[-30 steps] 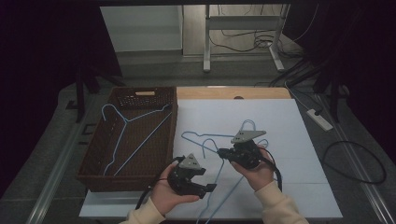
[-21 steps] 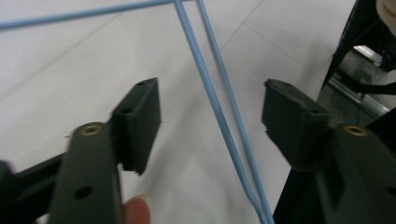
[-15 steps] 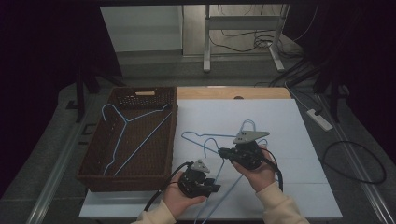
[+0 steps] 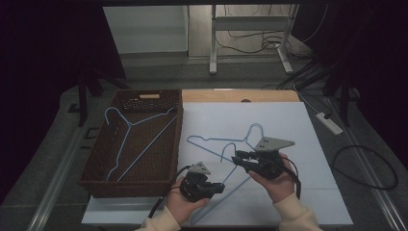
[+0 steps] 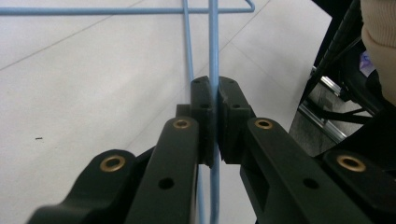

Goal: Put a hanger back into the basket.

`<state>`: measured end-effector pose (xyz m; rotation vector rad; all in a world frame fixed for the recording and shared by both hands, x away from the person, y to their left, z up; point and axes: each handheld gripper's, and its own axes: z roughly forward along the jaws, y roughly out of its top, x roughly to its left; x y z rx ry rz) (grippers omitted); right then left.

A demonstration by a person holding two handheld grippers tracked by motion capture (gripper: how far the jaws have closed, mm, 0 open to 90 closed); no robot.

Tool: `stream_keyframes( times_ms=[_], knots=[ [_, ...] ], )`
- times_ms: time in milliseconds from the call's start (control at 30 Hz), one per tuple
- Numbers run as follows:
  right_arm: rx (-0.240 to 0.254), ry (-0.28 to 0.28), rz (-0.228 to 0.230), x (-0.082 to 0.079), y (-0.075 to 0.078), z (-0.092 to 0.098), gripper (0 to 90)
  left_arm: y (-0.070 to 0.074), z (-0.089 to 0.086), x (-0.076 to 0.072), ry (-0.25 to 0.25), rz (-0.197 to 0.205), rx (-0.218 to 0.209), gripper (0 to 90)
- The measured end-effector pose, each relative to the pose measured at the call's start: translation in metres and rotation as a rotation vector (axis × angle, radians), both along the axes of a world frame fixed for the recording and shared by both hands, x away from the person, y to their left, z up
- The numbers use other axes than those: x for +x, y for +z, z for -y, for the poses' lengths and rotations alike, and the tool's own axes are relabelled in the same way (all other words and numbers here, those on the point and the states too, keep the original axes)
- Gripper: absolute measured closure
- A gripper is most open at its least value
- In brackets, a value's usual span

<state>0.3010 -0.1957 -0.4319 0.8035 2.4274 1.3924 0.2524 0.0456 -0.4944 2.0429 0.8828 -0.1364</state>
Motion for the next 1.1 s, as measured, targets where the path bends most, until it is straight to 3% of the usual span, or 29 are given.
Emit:
stream_keyframes(
  times_ms=[67, 233, 500, 733, 1100],
  knots=[
    [0.028, -0.032, 0.029, -0.009, 0.002, 0.012, 56.8, 0.003, -0.002, -0.001, 0.002, 0.009, -0.008, 86.4],
    [0.05, -0.073, 0.064, -0.022, -0.003, 0.036, 47.4, 0.009, -0.003, -0.002, 0.006, 0.029, -0.022, 86.4],
    [0.067, -0.106, 0.049, -0.025, -0.017, 0.064, 39.7, 0.03, -0.016, -0.004, 0.022, 0.07, -0.076, 86.4],
    [0.073, -0.098, 0.05, -0.023, -0.023, 0.072, 35.4, 0.042, -0.029, -0.005, 0.037, 0.085, -0.104, 86.4],
    [0.058, -0.115, 0.052, -0.023, -0.026, 0.076, 34.9, 0.07, -0.058, -0.006, 0.07, 0.142, -0.16, 86.5]
  ],
)
